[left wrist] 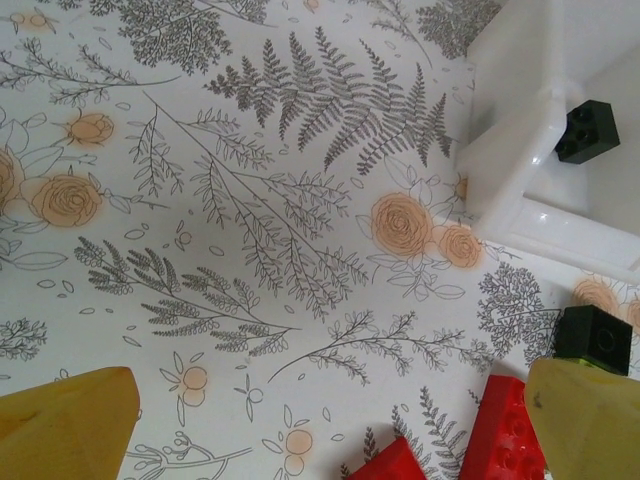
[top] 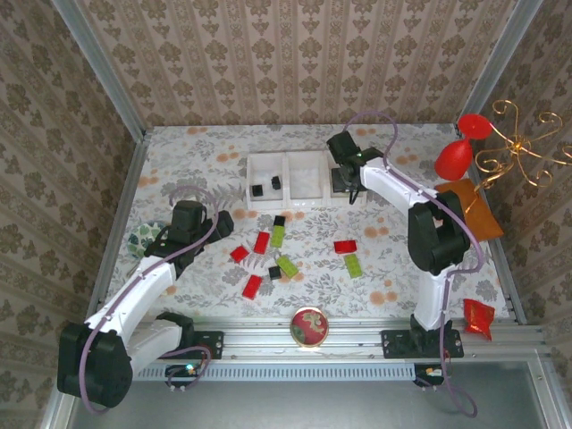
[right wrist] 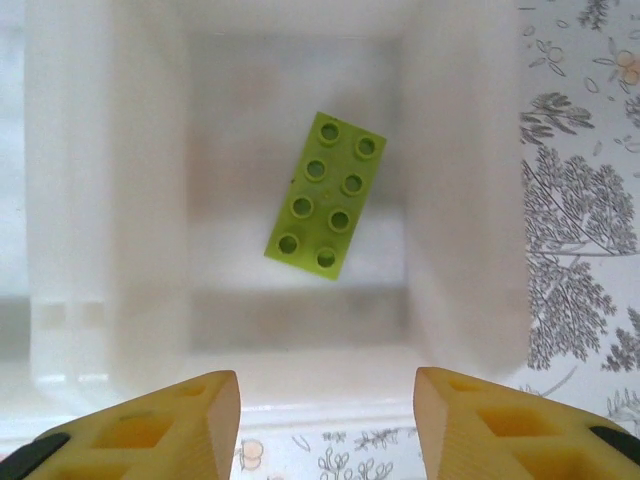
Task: Sort the legos into containers by color
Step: Place the lego in the container, then pick up the lego from the center of the table.
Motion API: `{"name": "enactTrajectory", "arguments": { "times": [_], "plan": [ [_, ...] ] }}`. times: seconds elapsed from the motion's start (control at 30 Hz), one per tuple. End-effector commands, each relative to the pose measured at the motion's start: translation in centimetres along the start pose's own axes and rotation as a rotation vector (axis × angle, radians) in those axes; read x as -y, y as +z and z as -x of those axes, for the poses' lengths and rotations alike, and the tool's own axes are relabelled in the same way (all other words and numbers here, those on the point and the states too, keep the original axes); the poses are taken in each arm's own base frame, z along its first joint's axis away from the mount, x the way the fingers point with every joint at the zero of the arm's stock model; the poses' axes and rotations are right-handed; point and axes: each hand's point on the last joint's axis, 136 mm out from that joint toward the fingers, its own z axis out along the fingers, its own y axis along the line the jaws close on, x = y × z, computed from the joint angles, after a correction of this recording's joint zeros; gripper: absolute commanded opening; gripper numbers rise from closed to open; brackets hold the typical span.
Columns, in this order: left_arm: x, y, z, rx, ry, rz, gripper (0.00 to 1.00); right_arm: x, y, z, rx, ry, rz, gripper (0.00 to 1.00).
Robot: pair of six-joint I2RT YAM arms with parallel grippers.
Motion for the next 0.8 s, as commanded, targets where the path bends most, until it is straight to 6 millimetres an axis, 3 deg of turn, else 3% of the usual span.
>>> {"name": "enactTrajectory", "arguments": {
  "times": [0.0,0.27,0.47,0.77],
  "plan": [
    [-0.4,-0.2,-0.6,-0.033,0.011,0.021,1.00,0.4,-2.4,0.2,0.049,0.047,0.004,0.55],
    [0.3,-0.4,-2.9,-0.094,0.107,0.028,1.00,1.4,-4.4,-3.3,0.056,0.136,0.021,0.74],
    [2.1,-0.7,-4.8,-0.197,0.284,-0.048,0.98,3.4,-5.4,-7.3,0.037,0.224,-0.001,1.00],
    [3.0,-0.3,-5.6,-0.293,0.453,-0.091,0.98,6.9,-7.5,-11.5,0.044,0.288,-0.062,1.00]
  ]
}}
